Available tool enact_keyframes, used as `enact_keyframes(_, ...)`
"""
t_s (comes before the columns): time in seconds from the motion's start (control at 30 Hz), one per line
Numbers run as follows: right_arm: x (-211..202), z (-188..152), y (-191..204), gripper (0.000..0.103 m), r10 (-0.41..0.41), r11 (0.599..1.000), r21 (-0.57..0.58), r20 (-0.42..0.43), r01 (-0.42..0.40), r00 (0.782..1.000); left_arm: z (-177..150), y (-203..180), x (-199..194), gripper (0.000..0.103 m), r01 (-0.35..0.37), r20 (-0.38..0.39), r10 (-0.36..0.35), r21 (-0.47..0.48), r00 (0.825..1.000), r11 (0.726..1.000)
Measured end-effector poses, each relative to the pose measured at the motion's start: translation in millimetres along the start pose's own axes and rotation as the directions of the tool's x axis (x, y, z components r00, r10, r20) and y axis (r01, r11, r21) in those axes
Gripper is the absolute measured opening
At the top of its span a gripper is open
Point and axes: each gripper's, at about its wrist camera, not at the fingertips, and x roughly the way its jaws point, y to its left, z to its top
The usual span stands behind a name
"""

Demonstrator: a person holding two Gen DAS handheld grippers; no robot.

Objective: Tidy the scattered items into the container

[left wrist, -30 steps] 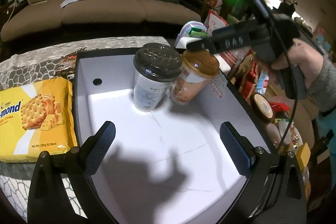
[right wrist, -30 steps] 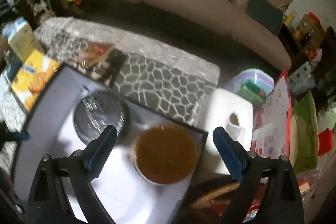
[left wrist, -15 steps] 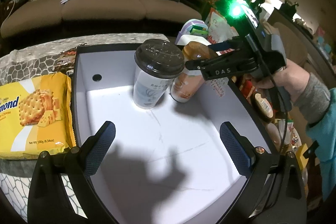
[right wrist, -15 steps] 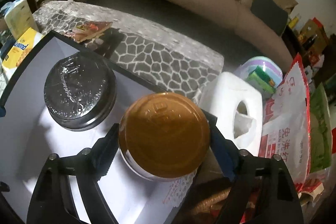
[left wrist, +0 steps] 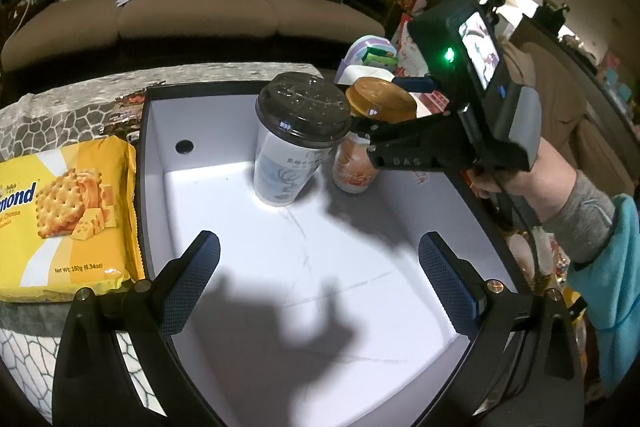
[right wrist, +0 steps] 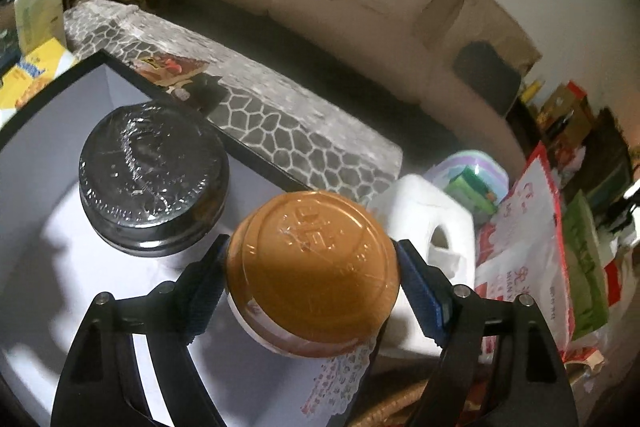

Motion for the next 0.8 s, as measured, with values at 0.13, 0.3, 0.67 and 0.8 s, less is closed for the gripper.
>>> enact_keyframes(0.13, -2.1, -3.3, -10.5, 0.09, 0.035, 0.997, 0.074, -0.046, -0.032, 0.998, -3.0, 0.1, -6.4, 0.1, 0.015, -0.004, -0.015, -0.009, 1.0, 1.0)
enact_keyframes(0.3, -35.7, -10.6, -25.4, 0.093, 0.087, 0.978, 0.19, 0.019, -0.089, 0.996, -14.5, 4.4, -37.3, 0.1, 0.012, 0.013, -0.012, -0.001, 1.0, 1.0)
enact_keyframes(0.67, -136.6, -4.2, 22.2, 0.093, 0.319, 0.888, 0.284, 0.185, -0.361, 0.93, -92.7, 120.0, -162.9, 0.1, -0.245, 0.075, 0.252, -0.086, 0.965, 0.966)
enact_keyframes(0.8, -155.9, 22.9, 60.2, 0.093, 0.411, 0.835, 0.29, 0.236, -0.468, 0.88, -118.8, 183.2, -202.0, 0.1, -0.318, 0.096, 0.345, -0.221, 0.934, 0.922)
